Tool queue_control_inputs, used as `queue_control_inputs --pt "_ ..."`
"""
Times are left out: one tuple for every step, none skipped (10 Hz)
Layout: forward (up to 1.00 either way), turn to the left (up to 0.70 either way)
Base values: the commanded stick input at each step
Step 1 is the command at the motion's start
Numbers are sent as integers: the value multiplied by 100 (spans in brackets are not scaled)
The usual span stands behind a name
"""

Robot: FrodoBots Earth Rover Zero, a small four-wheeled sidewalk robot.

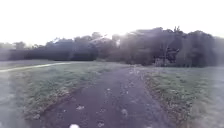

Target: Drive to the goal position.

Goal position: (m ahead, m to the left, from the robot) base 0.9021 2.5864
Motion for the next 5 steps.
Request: queue_control_inputs --pt "0 0" --pt "0 0" --pt "85 0" --pt "85 0" --pt "85 0"
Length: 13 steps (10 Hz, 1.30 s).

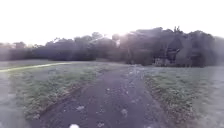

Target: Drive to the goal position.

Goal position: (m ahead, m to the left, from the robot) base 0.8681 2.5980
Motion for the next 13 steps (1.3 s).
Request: queue_control_inputs --pt "85 0" --pt "85 0" --pt "85 0" --pt "85 0" --pt "85 0" --pt "85 0" --pt "85 0" --pt "85 0" --pt "85 0" --pt "85 0" --pt "85 0" --pt "85 0" --pt "85 0"
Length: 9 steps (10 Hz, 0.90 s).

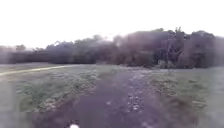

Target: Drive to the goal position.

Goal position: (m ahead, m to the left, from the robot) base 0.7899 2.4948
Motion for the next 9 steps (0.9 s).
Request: queue_control_inputs --pt "85 0" --pt "85 0" --pt "85 -9" --pt "85 -22" --pt "85 -34" --pt "85 -5" --pt "85 -1" --pt "85 -1" --pt "85 -2"
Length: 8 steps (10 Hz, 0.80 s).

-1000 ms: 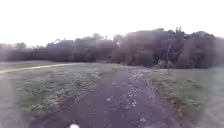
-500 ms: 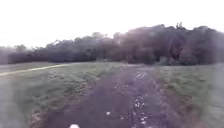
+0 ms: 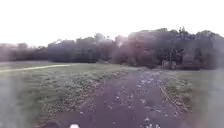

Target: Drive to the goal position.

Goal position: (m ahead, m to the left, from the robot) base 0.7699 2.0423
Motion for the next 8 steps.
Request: queue_control_inputs --pt "85 -29" --pt "85 -25" --pt "85 0" --pt "85 0" --pt "85 0" --pt "85 0" --pt "85 0" --pt "85 -6"
